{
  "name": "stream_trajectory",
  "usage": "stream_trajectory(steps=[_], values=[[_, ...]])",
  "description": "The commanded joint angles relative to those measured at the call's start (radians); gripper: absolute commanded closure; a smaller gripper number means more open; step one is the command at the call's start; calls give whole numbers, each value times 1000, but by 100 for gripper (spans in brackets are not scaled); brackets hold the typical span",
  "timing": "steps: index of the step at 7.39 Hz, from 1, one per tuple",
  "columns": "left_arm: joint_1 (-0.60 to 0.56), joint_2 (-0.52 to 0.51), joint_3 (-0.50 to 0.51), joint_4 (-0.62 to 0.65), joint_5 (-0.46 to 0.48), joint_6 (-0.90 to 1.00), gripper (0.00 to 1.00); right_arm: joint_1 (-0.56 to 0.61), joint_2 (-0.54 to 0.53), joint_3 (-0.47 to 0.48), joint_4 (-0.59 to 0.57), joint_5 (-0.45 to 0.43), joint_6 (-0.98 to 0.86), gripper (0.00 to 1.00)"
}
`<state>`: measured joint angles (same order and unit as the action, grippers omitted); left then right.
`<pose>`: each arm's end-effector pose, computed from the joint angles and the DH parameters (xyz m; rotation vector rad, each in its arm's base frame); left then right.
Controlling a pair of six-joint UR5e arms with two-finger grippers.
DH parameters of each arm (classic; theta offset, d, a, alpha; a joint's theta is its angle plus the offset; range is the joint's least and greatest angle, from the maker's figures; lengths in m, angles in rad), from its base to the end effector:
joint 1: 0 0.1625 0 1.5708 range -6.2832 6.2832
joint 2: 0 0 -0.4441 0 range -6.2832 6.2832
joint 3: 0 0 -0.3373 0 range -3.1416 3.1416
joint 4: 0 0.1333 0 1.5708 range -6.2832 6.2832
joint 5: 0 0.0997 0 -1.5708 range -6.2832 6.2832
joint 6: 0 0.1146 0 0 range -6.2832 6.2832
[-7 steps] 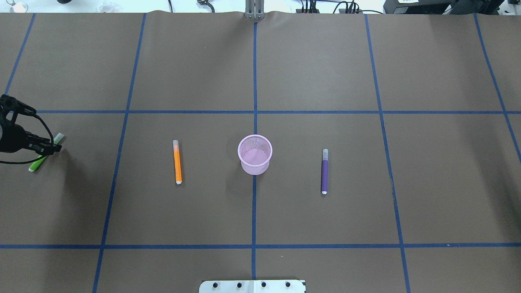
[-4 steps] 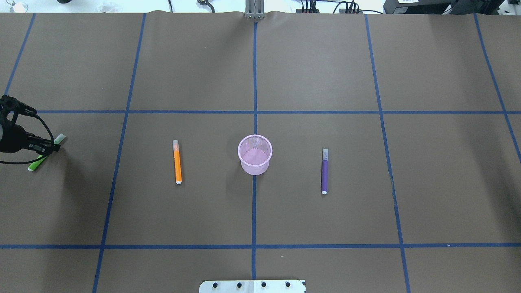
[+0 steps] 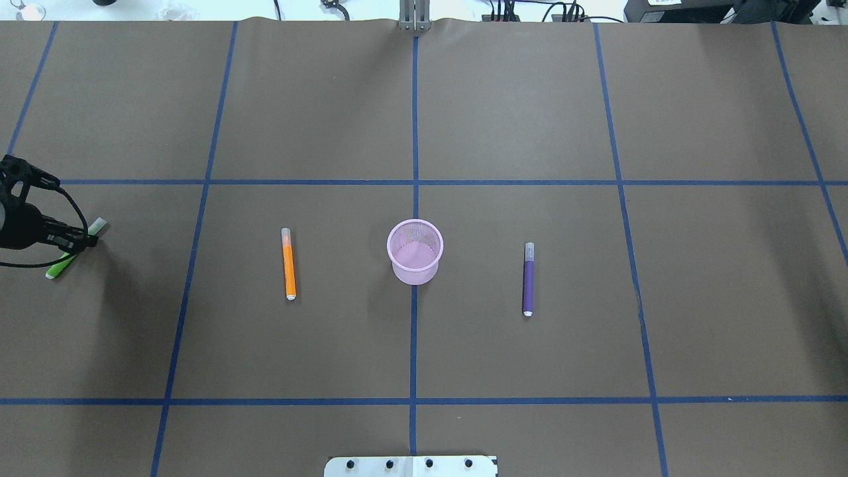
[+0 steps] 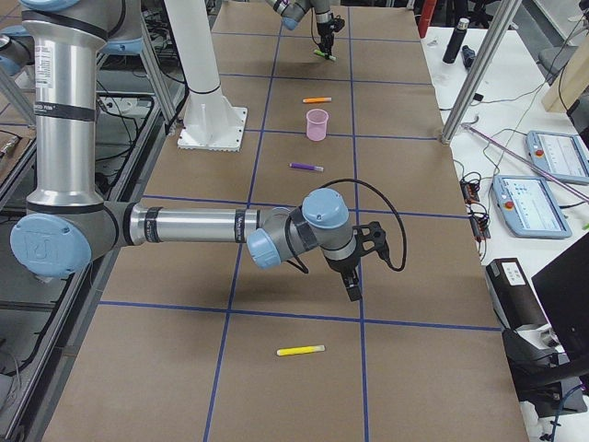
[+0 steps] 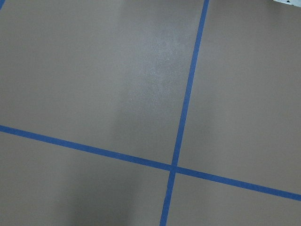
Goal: Collect pens into pen holder
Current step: 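Close the left gripper on the green marker and lift it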
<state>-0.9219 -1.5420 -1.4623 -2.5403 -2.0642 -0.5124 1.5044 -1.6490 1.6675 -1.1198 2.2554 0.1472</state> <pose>0.2169 -0.4167 0.6468 0.4279 0.8379 0.3315 0.0321 -0.4347 0.6331 0.3764 -0.7154 -0.0843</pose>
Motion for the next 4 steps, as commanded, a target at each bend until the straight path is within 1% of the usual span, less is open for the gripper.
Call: stream_trajectory(steps=[1, 2, 3, 4], values=[[0, -1, 0, 0, 1, 0, 73, -1, 0, 0, 0, 0, 0, 1], [0, -1, 0, 0, 1, 0, 89, 0, 0, 0, 0, 0, -1, 1], [0, 0, -1, 0, 1, 0, 100, -1, 0, 0, 0, 0, 0, 1], [-2, 0, -13, -2, -5, -1, 100, -1, 0, 0, 0, 1, 0, 1]])
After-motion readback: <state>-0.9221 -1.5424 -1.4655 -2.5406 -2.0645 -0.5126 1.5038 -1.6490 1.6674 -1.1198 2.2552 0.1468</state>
